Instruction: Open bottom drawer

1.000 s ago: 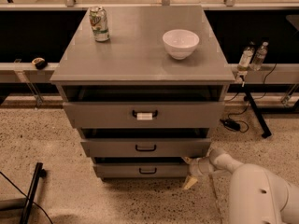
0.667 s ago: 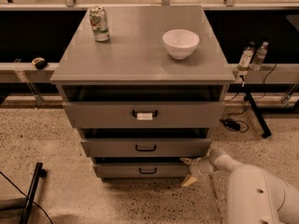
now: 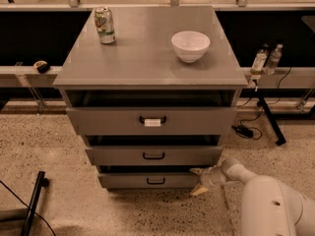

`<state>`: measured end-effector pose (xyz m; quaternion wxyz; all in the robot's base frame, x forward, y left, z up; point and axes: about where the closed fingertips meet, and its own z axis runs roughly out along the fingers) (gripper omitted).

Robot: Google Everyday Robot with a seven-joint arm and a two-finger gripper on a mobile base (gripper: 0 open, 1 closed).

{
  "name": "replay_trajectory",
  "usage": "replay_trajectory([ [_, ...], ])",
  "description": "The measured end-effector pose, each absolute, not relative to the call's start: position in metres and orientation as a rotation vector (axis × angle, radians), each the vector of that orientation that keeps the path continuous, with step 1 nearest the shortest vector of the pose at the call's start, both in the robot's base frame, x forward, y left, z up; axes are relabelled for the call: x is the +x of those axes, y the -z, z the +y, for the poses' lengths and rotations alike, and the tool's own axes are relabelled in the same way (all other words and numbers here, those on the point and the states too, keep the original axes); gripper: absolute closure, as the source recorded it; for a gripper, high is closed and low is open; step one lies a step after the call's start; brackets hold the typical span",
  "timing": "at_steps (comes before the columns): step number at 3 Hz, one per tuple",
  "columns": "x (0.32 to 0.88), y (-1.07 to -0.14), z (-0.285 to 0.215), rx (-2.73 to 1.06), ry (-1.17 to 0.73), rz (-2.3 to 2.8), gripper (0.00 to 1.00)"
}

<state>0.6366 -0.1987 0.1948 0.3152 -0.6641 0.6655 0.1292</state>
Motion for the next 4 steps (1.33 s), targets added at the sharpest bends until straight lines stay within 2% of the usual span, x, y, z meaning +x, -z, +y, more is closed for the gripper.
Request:
replay_trajectory([
  [2,0.607,-0.205,-0.177,-1.833,-0.4,1.732,0.24],
  [3,0.572,-0.211,-0.166,-1.857,-0.465,1.733,0.23],
  [4,0.538,-0.22,-0.163,-1.842,-0.522,1.725,0.09],
])
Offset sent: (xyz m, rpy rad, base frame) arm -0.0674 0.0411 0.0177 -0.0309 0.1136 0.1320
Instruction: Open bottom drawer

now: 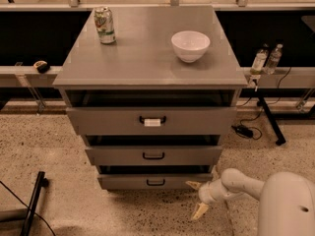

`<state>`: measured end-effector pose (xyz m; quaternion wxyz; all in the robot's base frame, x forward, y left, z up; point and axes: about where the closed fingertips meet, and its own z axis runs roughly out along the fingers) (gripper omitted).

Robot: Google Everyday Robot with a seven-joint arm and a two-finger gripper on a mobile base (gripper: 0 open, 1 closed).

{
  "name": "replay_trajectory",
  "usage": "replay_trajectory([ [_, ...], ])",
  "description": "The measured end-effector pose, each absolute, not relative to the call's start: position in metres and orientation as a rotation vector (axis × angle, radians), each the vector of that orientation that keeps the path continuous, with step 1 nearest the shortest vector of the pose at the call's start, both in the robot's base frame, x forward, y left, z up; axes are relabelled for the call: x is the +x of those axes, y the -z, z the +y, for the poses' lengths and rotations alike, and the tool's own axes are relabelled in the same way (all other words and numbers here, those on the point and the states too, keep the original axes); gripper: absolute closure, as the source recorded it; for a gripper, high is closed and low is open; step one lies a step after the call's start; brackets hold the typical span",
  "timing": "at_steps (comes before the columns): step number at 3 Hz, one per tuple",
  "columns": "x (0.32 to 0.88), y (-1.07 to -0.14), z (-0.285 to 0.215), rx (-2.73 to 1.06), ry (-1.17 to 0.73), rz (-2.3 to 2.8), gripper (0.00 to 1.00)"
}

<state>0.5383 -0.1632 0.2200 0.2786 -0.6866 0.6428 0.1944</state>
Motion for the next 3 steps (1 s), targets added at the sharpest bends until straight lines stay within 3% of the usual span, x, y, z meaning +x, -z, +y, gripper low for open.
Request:
replay_trajectory([
  [1,0.528,-0.232,-0.158,-1.821,-0.558,1.676,0.0],
  [3,0.561,-0.24,-0.154,-1.791,-0.556,1.615,0.0],
])
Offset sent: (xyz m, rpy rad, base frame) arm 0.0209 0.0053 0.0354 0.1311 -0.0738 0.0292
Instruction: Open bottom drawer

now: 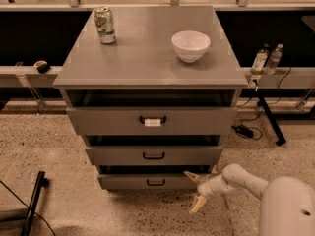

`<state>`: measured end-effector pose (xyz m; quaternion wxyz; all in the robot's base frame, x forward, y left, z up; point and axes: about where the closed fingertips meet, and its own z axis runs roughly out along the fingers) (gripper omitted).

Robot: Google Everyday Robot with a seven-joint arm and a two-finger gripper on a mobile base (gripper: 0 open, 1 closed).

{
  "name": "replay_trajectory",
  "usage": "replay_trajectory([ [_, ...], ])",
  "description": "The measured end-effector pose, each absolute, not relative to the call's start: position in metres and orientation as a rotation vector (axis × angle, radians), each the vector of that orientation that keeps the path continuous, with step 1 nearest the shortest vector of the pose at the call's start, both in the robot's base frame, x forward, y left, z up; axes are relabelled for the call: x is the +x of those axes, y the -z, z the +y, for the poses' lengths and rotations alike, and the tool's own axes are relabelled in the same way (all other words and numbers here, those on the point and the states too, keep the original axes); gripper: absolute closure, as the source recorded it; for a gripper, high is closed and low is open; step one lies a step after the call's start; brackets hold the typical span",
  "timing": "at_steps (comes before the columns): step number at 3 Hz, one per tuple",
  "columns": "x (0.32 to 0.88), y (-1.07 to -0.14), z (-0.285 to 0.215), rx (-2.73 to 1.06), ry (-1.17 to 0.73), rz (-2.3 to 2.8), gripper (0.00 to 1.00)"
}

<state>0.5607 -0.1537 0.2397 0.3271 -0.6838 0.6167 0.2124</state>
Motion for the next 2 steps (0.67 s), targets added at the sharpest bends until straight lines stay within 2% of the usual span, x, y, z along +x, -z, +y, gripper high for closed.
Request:
replay_trajectory([
  [2,0.614,-0.214,-0.164,-1.787,-0.506,1.707,0.0],
])
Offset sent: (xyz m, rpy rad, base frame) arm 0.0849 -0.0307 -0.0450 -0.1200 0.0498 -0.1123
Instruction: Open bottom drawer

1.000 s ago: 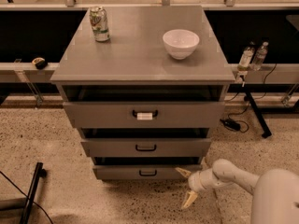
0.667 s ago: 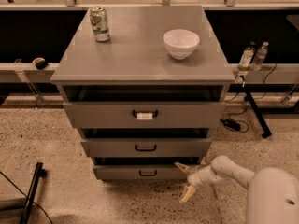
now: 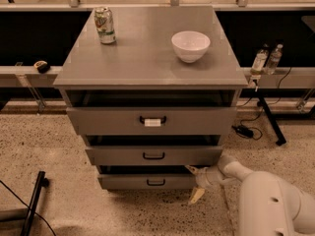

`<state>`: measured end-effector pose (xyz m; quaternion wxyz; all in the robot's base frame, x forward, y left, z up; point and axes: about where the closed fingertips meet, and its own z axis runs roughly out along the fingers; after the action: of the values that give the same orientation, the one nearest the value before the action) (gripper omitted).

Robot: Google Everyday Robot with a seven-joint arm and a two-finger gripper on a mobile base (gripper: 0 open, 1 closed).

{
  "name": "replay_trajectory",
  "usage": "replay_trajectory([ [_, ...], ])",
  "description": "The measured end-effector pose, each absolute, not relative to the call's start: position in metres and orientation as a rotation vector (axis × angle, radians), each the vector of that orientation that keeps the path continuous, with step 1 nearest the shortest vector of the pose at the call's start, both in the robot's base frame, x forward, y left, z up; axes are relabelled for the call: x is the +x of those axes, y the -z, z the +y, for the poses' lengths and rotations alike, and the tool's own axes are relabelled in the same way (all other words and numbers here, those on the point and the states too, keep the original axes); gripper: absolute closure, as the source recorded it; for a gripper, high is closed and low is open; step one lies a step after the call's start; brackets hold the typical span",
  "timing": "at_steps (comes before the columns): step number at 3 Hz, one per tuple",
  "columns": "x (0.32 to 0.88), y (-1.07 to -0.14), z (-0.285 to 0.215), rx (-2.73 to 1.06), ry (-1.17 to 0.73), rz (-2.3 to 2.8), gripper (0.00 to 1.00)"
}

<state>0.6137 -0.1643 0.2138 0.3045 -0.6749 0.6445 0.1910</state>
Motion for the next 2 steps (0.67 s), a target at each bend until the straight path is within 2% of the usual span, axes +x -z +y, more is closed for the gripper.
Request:
replay_trajectory([
  [1,0.619,-0.198,-0.177,-1.759,-0.504,1.764,0.17],
  [2,0.612,-0.187,-0.188,-1.73,-0.51,1.793,0.3],
])
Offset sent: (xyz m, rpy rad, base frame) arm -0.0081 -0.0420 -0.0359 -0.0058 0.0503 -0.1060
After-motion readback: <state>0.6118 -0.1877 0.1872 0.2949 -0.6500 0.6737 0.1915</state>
